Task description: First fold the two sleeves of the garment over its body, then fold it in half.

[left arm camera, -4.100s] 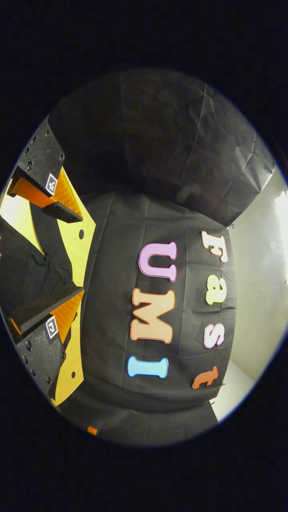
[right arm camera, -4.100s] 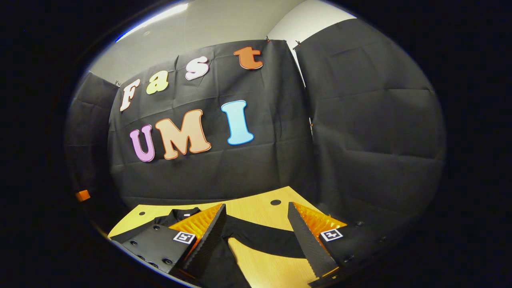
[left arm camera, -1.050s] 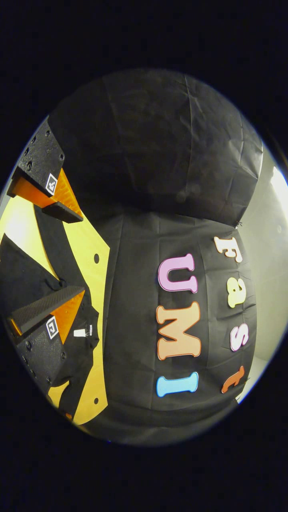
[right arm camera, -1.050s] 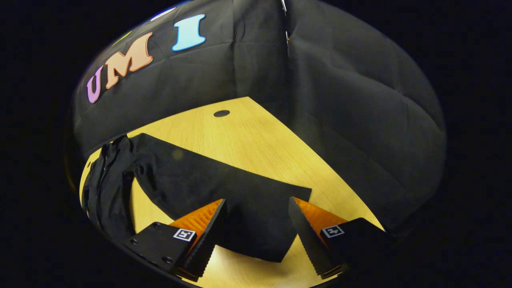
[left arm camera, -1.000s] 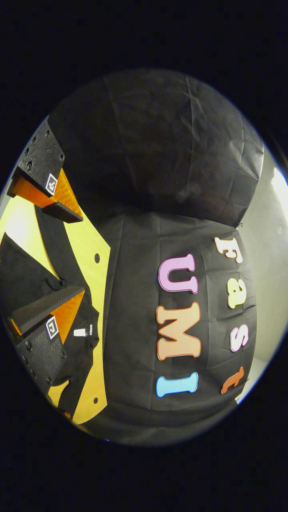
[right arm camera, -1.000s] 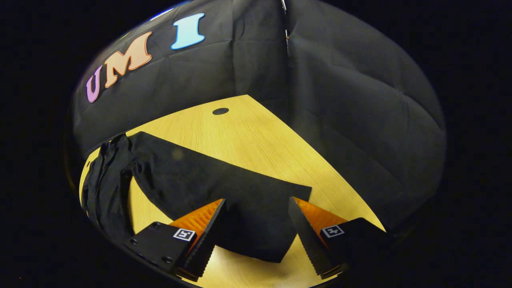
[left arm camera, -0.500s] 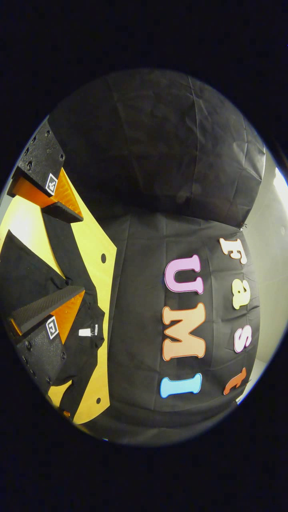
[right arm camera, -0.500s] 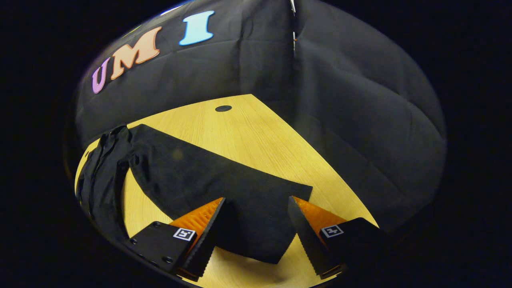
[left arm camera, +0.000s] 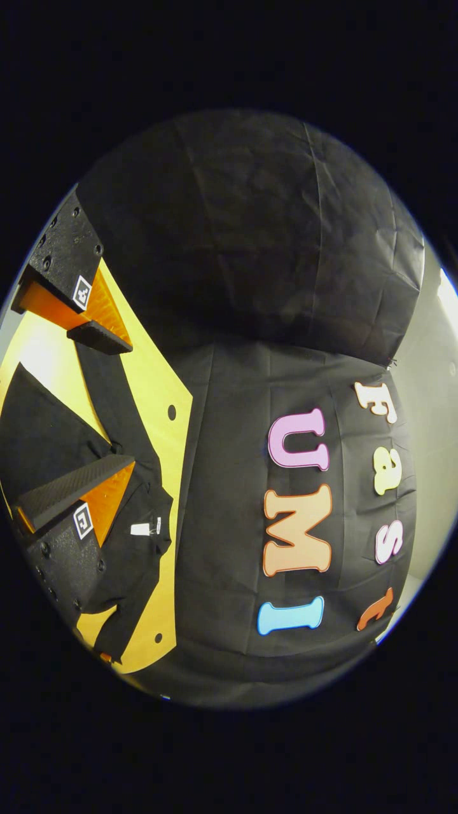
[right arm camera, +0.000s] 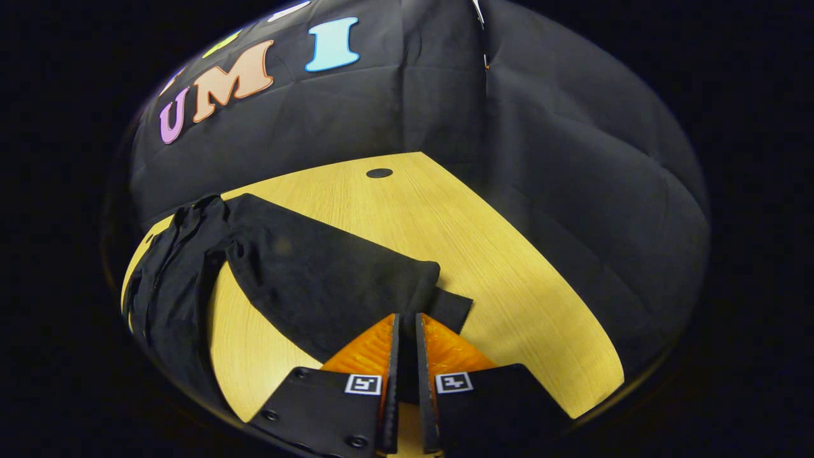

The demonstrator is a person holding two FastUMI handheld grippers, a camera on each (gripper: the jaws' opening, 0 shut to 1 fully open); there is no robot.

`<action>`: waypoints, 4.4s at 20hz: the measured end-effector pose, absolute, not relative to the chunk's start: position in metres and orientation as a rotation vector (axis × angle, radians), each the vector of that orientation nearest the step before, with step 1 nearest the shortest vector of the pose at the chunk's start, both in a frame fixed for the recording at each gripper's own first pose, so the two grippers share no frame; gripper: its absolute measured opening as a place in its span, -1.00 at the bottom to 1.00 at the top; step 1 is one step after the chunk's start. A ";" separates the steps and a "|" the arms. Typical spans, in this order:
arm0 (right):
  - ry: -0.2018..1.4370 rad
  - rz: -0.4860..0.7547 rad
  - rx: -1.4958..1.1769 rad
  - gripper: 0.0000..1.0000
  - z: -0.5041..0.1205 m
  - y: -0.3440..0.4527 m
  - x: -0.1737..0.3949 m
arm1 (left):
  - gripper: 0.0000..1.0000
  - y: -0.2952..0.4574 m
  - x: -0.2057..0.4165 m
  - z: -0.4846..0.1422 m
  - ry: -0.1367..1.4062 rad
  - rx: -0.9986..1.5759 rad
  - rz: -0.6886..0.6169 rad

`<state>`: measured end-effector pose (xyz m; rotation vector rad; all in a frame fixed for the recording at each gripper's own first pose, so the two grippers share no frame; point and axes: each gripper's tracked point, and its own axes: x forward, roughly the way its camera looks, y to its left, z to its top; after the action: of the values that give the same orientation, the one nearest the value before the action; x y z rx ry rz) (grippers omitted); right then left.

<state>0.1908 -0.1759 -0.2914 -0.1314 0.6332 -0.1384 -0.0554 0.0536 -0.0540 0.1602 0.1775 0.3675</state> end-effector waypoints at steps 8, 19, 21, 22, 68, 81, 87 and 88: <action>0.690 -0.139 -0.083 -0.94 -0.288 -0.169 0.189 | 0.87 0.055 -0.063 -0.058 0.183 0.135 0.395; 0.585 -0.092 -0.019 -0.95 -0.216 -0.105 0.202 | 0.87 0.055 -0.028 -0.062 0.191 0.155 0.249; 0.550 -0.078 -0.016 -0.95 -0.199 -0.071 0.207 | 0.87 0.059 -0.017 -0.068 0.207 0.172 0.179; 0.526 -0.069 -0.005 -0.96 -0.188 -0.050 0.209 | 0.87 0.063 -0.013 -0.069 0.217 0.181 0.153; 0.646 0.736 -0.002 0.25 -0.326 0.441 0.225 | 0.92 0.262 -0.007 -0.150 0.409 0.045 0.269; 0.371 0.600 -0.154 0.96 -0.204 0.349 0.234 | 0.91 0.318 -0.060 -0.221 0.552 -0.037 0.515; 0.172 0.394 -0.224 0.86 -0.118 0.232 0.236 | 0.92 0.325 -0.077 -0.255 0.617 -0.050 0.568; 0.170 0.352 -0.224 0.86 -0.111 0.210 0.231 | 0.92 0.324 -0.077 -0.257 0.622 -0.041 0.568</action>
<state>0.2313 0.2096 -0.1115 -0.2243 0.1701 0.3519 -0.0766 0.3240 -0.2568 -0.0414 0.6221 0.5683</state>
